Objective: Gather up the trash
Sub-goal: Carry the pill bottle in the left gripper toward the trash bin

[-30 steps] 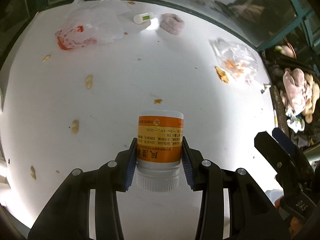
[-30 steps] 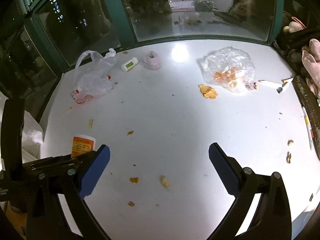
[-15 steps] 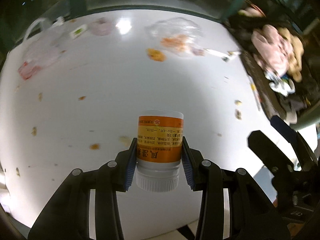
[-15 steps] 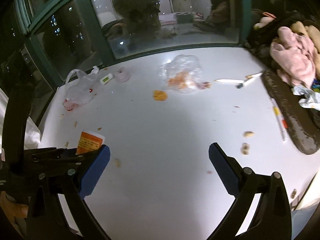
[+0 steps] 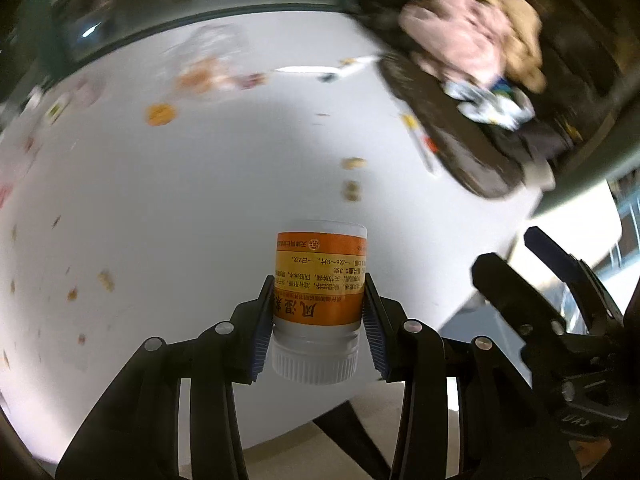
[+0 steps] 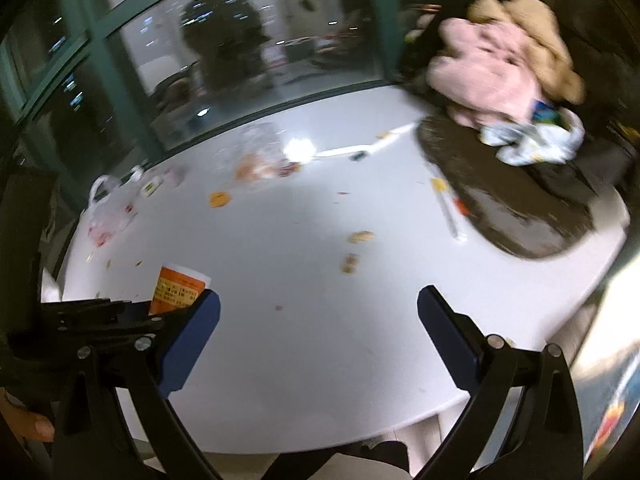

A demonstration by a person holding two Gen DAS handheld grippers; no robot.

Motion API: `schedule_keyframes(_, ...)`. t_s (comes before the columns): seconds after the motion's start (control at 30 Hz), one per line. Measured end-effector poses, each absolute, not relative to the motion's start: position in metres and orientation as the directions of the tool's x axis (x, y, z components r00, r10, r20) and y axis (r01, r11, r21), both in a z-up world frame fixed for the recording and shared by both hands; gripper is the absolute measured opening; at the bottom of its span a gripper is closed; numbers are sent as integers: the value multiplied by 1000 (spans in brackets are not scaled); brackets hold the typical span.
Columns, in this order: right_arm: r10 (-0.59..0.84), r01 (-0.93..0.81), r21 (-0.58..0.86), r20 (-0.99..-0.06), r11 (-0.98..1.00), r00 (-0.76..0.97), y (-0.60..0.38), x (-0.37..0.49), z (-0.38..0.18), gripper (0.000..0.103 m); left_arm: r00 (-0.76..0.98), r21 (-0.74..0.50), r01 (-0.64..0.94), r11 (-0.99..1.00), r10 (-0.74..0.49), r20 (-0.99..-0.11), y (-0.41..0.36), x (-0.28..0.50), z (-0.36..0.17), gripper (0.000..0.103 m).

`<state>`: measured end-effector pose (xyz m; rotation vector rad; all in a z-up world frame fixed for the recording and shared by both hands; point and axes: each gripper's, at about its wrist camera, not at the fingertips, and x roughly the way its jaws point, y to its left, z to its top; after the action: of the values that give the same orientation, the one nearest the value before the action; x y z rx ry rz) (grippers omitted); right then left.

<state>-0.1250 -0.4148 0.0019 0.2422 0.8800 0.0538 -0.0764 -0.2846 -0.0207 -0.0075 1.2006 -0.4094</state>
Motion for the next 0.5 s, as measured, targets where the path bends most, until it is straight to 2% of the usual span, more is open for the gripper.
schedule_keyframes(0.17,32,233,243,-754,942,656,-455,-160,3,96,246,-212,499,840,-373,-895,-343,-81,-17,39)
schedule_keyframes(0.5,-289,619,169,-769,767,569,-508,-263,12,96,26,-284,767,575,-470,-882,-441,-133,-26,39)
